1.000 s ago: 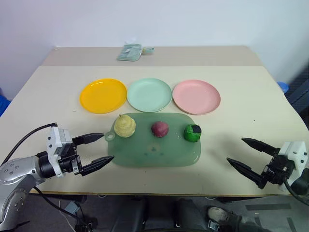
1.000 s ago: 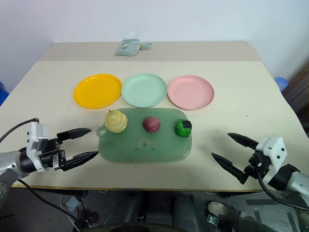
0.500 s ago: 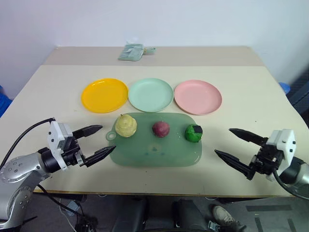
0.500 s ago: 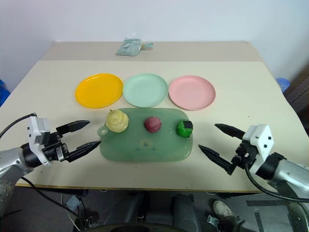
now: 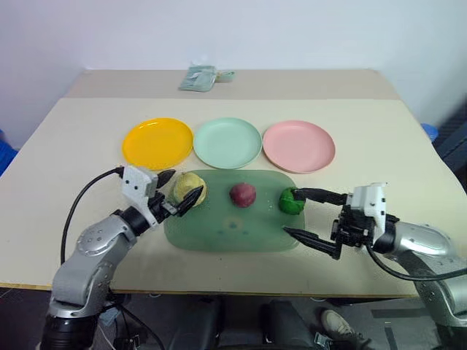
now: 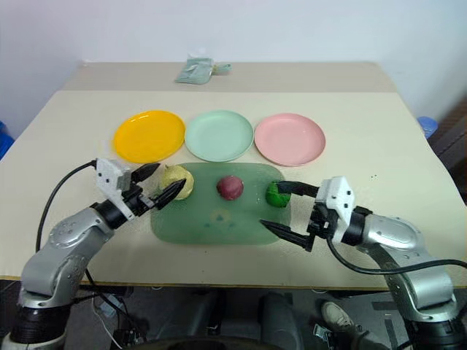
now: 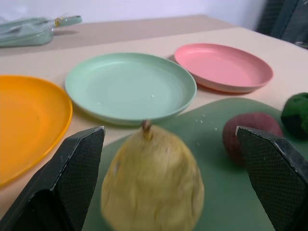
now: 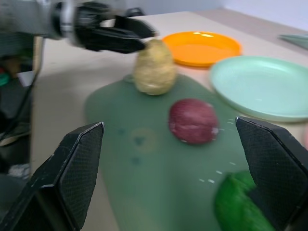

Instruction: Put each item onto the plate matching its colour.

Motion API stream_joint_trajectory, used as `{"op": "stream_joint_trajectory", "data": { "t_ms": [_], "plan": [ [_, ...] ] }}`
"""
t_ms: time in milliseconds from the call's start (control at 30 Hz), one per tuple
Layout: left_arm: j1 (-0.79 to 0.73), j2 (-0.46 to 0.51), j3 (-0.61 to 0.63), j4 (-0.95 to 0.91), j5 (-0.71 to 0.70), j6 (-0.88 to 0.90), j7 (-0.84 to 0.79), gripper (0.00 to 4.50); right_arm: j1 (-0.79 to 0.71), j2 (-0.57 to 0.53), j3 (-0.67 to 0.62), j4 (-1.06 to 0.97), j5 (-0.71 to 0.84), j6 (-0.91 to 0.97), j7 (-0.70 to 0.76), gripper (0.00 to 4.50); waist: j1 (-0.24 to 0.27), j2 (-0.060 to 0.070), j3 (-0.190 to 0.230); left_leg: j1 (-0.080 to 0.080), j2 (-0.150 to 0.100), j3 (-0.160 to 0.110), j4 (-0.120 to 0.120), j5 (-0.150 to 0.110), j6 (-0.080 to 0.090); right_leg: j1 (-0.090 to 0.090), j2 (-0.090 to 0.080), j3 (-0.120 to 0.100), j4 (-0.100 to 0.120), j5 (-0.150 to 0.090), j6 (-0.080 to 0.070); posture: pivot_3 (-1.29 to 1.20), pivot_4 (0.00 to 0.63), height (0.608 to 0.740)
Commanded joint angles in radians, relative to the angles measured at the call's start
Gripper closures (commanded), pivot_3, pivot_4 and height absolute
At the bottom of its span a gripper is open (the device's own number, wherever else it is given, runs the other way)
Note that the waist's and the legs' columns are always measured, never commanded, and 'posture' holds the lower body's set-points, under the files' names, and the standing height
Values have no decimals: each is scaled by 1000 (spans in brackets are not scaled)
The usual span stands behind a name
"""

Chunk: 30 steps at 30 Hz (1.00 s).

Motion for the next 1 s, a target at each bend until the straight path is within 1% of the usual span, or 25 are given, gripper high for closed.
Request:
{"op": "stream_joint_trajectory", "data": {
  "t_ms": [33, 167, 267, 367, 400, 433, 467, 633, 667, 800, 900, 933, 1000],
  "plan": [
    [-24, -7, -13, 6, 47, 6, 34, 0, -111, 6, 38, 61, -18, -7, 22, 54, 2, 0, 0, 0, 0, 0, 0, 0, 0, 0, 0, 0, 0, 0, 0, 0, 150, 740],
    [-44, -13, -35, 36, 83, 14, 45, 0, -218, 29, 68, 126, -32, -8, 25, 54, 7, 0, 0, 0, 0, 0, 0, 0, 0, 0, 0, 0, 0, 0, 0, 0, 150, 740],
    [-57, -23, -37, 57, 95, 26, 58, 0, -253, 44, 85, 148, -43, -17, 26, 54, 6, 0, 0, -1, 0, 0, 0, 0, 0, 0, 0, 0, 0, 0, 0, 0, 150, 740],
    [-67, -31, -37, 76, 109, 29, 65, 811, -262, 53, 91, 151, -49, -23, 26, 0, 6, 0, 0, -1, 0, 0, 0, 0, 0, -1, 0, 0, 0, 0, 0, 0, 150, 740],
    [-70, -34, -36, 79, 114, 30, 70, 1189, -263, 56, 92, 151, -52, -24, 26, 0, 6, 0, 0, -1, 0, 0, 0, 0, 0, 0, 0, 0, 0, 0, 0, 0, 150, 740],
    [-71, -35, -35, 81, 119, 32, 71, 1789, -264, 58, 91, 149, -53, -23, 25, 0, 6, 0, 0, -1, 0, 0, 0, 0, 0, -1, 0, 0, 0, 0, 0, 0, 150, 740],
    [-73, -38, -36, 84, 123, 30, 71, 2109, -264, 59, 90, 147, -54, -23, 24, 0, 5, 0, 0, -1, 0, 0, 0, 0, 0, 0, 0, 0, 0, 0, 0, 0, 150, 740],
    [-87, -49, -30, 92, 126, 32, 71, 2109, -261, 63, 81, 144, -59, -25, 18, 0, 5, 0, 0, -1, 0, 0, 0, 0, 0, -1, 0, 0, 0, 0, 0, 0, 150, 740],
    [-126, -67, -2, 116, 128, 37, 110, 2109, -264, 66, 79, 143, -60, -27, 12, 0, 5, 0, 0, -1, 0, 0, 0, 0, 0, -1, 0, 0, 0, 0, 0, 0, 150, 740],
    [-324, -111, 88, 300, 202, 17, 303, 2109, -302, 97, 79, 166, -75, -38, -26, 0, 7, -3, 2, -1, 0, -3, 1, 1, -2, -1, 0, -3, 1, 2, 0, 0, 150, 740],
    [-443, -125, 112, 453, 247, -21, 375, 2109, -330, 119, 86, 197, -95, -46, -45, 0, 4, -3, 2, -1, -1, -2, 1, 2, -4, -1, 1, -2, 1, 2, 0, 0, 150, 740],
    [-495, -143, 127, 522, 250, -54, 400, 2109, -340, 127, 91, 211, -105, -53, -50, 0, 4, -3, 2, -1, -1, -2, 1, 4, -7, -2, 1, -2, 1, 3, 0, 0, 150, 740],
    [-585, -172, 141, 655, 263, -109, 442, 2109, -355, 139, 99, 236, -122, -64, -56, 0, 6, -3, 2, -2, -1, -2, 0, 4, -7, -2, 0, -2, 1, 3, 0, 0, 150, 740]
  ]
}}
